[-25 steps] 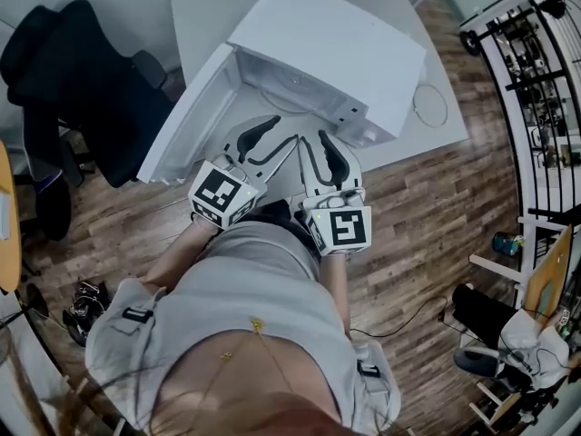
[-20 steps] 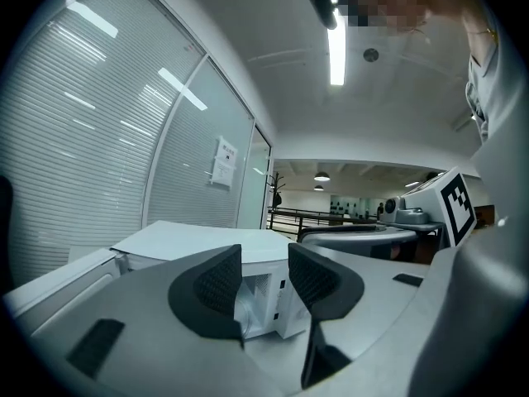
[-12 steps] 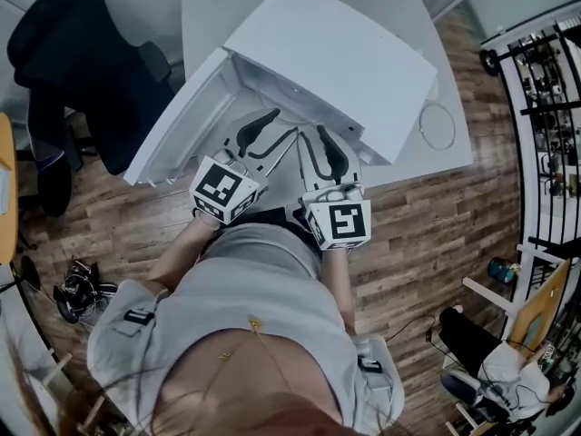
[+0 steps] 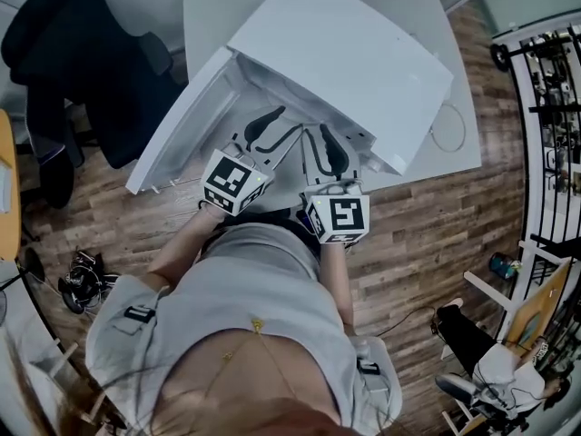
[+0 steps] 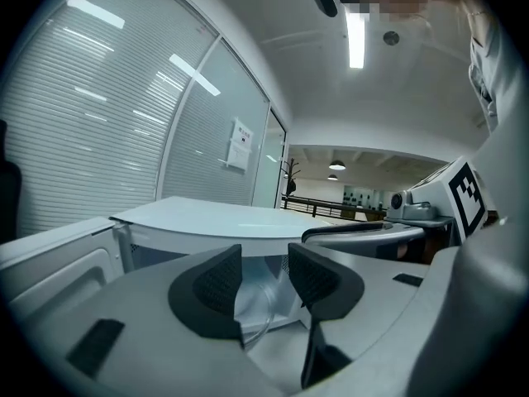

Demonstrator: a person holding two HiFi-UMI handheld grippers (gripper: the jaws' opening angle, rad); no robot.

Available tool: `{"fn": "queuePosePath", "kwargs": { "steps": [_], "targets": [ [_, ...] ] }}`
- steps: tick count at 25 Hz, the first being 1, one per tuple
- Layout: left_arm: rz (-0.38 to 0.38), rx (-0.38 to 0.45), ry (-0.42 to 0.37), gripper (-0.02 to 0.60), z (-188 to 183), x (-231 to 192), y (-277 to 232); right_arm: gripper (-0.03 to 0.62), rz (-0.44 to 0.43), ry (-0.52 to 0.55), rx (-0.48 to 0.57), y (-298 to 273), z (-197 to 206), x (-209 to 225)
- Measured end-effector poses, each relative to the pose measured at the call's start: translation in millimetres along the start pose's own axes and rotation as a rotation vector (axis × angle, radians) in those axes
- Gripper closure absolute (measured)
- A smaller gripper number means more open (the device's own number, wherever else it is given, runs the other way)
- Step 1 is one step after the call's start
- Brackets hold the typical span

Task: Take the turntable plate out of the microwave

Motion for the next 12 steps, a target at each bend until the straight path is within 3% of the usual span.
{"fn": "queuePosePath", "kwargs": {
  "steps": [12],
  "targets": [
    [0.051, -0.103, 0.069, 0.405, 41.8, -21.9, -16.8, 0.476, 0.092, -0.083, -0.101, -27.3, 36.9, 6.5]
  ]
}}
Point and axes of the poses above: the fingertips, and each gripper's own axes: y backward along the fingers, x to its right, z out of its underside, the point moved 8 cm from there along y, backward along the fingers, and after that the axes turned 7 degrees about -y, right-handed, at the moved point
